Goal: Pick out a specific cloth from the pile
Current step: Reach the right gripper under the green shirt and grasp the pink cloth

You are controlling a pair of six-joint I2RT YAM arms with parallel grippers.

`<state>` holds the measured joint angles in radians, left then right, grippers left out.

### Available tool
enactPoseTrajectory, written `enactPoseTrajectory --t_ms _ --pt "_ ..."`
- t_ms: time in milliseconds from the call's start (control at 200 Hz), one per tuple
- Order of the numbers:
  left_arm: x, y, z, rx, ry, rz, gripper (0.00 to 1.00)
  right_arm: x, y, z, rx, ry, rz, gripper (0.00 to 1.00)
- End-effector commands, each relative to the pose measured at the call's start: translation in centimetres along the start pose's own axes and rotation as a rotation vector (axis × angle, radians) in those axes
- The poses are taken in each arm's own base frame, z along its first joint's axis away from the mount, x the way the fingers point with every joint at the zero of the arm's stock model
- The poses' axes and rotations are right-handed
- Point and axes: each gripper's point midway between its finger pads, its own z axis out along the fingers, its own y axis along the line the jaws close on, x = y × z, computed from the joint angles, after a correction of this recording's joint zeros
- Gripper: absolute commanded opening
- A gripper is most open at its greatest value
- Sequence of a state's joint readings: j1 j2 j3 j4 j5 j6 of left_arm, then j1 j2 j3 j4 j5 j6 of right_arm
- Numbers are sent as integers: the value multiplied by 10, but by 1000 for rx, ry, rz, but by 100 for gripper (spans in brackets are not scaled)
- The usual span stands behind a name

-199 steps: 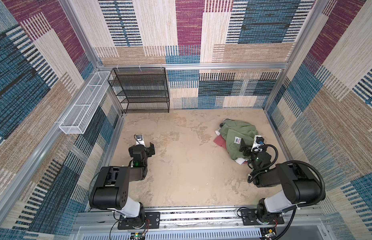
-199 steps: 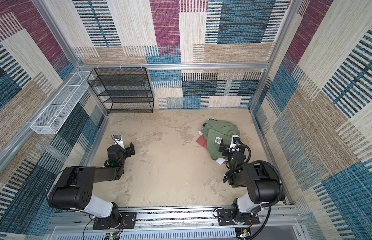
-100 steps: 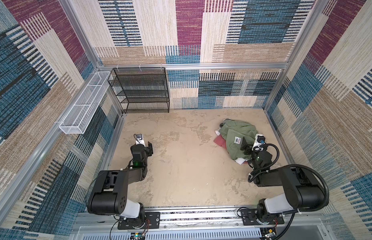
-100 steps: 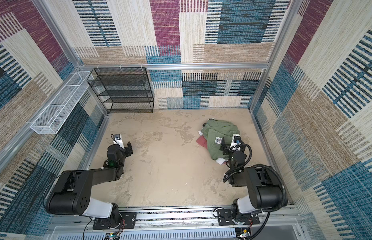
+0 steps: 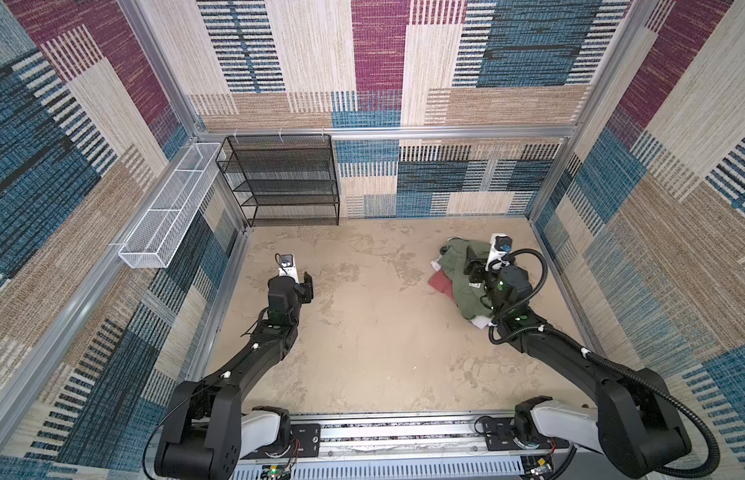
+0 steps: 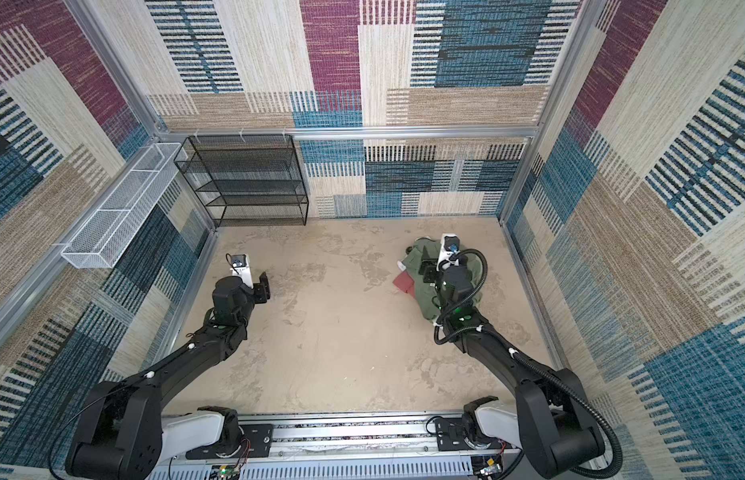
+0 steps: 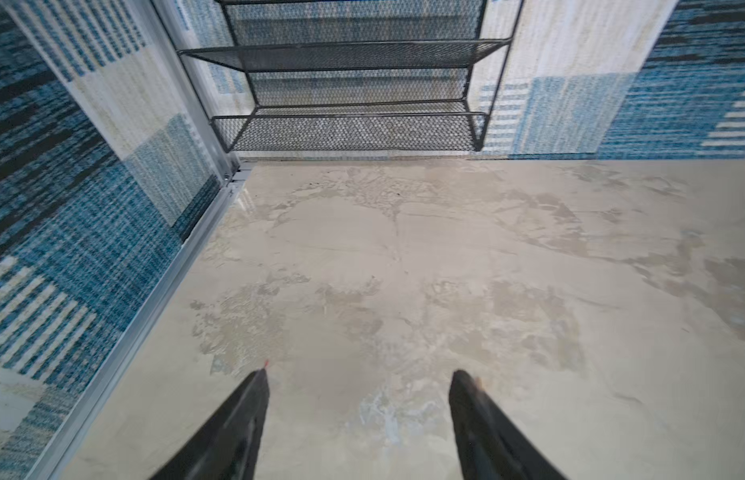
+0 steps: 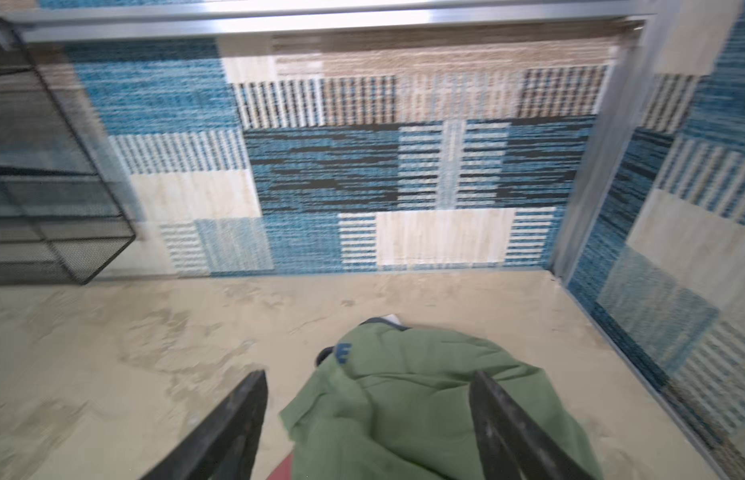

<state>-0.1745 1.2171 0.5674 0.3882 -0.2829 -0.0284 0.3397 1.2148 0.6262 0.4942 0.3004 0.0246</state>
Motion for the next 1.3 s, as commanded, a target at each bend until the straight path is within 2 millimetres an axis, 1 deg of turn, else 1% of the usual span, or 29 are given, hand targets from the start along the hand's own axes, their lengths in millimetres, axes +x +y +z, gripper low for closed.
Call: enactPoseTrajectory --t_ms 0,35,130,170,255,330,406,501,566,691,711,871,941,1127,1297 --pt "7 -7 -12 -5 106 -11 71 35 25 -6 -42 183 -51 75" --pt "4 -11 -17 6 114 -23 71 40 39 -8 -84 211 -55 73" --pt "0 -20 -29 39 134 -59 70 53 65 -14 -150 276 -46 68" --pt "-2 -24 -33 56 136 -73 70 61 74 -17 -174 307 -48 67" --pt "-2 -25 -40 69 138 -109 70 77 89 -19 -203 360 -57 65" --pt "-4 -24 -45 73 136 -126 70 89 96 -20 -222 396 -38 62" --pt "-3 -25 -47 83 138 -136 70 99 99 -20 -226 427 -2 55" --pt "-1 -27 -49 98 145 -148 70 115 103 -17 -227 480 16 54" --pt "1 -28 -49 102 151 -151 70 127 105 -11 -214 520 13 54" --pt "5 -28 -48 100 160 -153 70 153 101 5 -138 592 -12 54" --pt "7 -28 -48 100 162 -152 70 154 100 8 -124 594 -15 54" --pt "8 -27 -49 99 164 -150 70 179 88 33 -16 655 -54 54" --pt "8 -28 -49 102 165 -147 70 190 81 41 32 682 -77 54" --pt "10 -29 -48 108 167 -150 70 204 64 51 127 712 -123 53" --pt "12 -31 -46 114 167 -150 70 209 52 57 188 721 -169 53"
